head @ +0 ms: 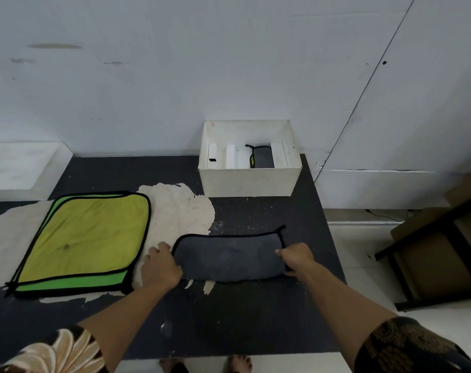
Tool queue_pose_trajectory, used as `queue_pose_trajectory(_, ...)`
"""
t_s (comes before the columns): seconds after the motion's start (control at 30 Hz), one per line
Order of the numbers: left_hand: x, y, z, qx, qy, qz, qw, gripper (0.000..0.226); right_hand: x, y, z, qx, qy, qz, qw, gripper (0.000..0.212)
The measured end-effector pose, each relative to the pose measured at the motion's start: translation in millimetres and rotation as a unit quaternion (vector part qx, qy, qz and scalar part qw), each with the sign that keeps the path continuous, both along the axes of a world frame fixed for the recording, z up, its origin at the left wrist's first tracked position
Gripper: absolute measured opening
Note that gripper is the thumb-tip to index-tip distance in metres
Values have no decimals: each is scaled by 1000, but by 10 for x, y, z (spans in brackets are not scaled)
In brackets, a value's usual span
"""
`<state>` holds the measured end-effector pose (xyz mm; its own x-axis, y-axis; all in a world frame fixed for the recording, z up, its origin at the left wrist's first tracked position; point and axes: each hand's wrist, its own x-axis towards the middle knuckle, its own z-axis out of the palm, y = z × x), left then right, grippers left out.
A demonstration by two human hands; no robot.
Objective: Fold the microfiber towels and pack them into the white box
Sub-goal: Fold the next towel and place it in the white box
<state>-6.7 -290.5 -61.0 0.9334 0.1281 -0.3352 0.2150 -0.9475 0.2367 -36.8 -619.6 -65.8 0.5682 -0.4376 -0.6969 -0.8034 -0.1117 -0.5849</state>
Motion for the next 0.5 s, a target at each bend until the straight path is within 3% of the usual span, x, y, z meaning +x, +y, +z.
queue_pose_trajectory(0.1, -18, -147, 85, 12, -81, -27, 996, 47, 2, 5, 10, -18, -5, 23, 1000, 24)
queue_pose_trajectory(0.27, 75, -475, 208, -163, -115, -71, 977, 24, 15, 88, 99, 33, -36, 10, 999, 28)
queue_pose_trajectory(0.4, 142, -810, 309, -310, -12, -22, 950, 14, 82, 207, 240, 118, -73, 4, 990, 8)
queue_pose_trajectory(0.5, 155, -1040, 418, -438, 71, 42, 895, 16, 138, 338, 392, 161, -111, 56, 979, 16)
